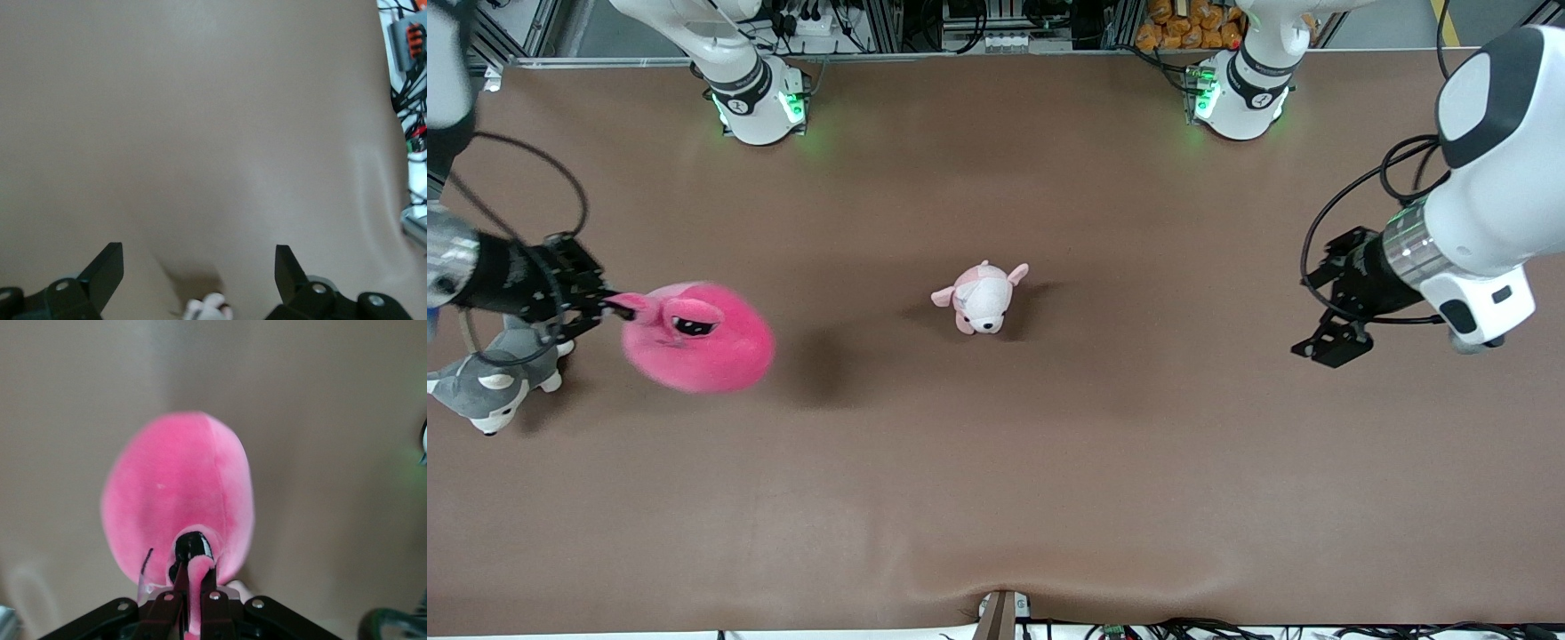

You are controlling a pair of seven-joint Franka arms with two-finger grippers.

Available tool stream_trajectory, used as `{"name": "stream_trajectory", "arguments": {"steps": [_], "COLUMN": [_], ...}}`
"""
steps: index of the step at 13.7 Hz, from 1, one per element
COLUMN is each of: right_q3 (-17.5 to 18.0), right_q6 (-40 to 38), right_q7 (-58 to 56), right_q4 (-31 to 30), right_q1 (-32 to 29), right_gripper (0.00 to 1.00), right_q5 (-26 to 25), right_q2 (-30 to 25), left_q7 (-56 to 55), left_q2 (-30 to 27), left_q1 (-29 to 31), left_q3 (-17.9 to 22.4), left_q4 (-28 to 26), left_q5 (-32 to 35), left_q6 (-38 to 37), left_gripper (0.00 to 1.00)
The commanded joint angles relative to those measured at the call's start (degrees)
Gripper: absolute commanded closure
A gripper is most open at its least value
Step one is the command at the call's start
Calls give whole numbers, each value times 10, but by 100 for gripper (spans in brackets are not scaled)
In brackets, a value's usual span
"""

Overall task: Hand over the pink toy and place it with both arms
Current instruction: 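Carry the pink toy beside the grey cat with the right gripper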

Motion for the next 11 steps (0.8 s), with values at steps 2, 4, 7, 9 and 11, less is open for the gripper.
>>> {"name": "stream_trajectory", "arguments": {"steps": [2,4,7,9,11], "right_q3": [14,13,14,14,14], "right_q6": [44,46,54,62,55], "right_q7": [-210,-293,-323,-361,-363], "right_q4": [-98,-110,-110,-109,-102], "right_q1": [-69,-88,-117,-144,-152], "right_gripper": [100,100,100,100,1], "right_q5": [28,28,41,48,57], "right_q2": [38,68,113,138,142], "left_q7": [221,324,399,441,484], "left_q2": [-34,-39,-53,-67,-82], "left_q1": [37,60,68,68,68], "left_q3": [-2,-1,-1,-1,-1], "left_q4": [-2,-1,-1,-1,-1], "left_q5": [16,16,17,17,17], "left_q6": [-48,-67,-89,-92,-98], "left_gripper": [0,0,0,0,0]}}
